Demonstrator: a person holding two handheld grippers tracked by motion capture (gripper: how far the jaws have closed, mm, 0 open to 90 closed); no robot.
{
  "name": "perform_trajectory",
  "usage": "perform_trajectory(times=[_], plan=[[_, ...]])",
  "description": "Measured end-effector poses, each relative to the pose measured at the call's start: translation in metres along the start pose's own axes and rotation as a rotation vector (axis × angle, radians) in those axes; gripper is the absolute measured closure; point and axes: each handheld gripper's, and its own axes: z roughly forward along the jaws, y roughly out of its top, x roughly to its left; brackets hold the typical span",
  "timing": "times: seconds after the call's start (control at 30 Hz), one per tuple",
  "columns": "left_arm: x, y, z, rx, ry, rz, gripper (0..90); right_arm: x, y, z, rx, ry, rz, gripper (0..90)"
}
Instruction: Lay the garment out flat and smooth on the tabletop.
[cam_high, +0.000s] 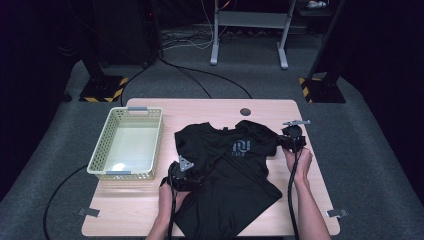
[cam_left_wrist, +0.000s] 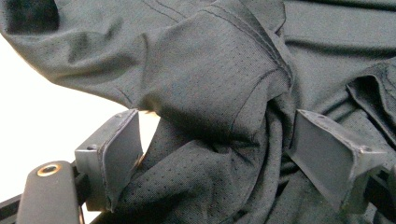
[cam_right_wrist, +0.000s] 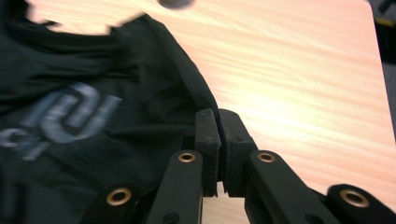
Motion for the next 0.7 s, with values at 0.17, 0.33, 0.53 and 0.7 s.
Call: perform_trajectory(times=[0.17,0.33,0.53,0.7], plan=[[0.000,0.000,0.000,0.000,0.001,-0.001,16.6,-0.019,-0.012,0.011,0.043,-0.011,0.083,65.6],[0.000,0.000,0.000,0.000,0.001,0.000,16.5,-0.008,-0.027,-0.009,-0.030,0.000,0.081,53.9],[0.000,0.000,0.000,0.002,0.001,0.002,16.6,0.012,-0.040,-0.001,0.025,0.073,0.108,47.0],[0.000,0.000,0.000,0.001,0.001,0.001,16.5,0.008,-0.050,0.015,0.032,0.060,0.154,64.6]])
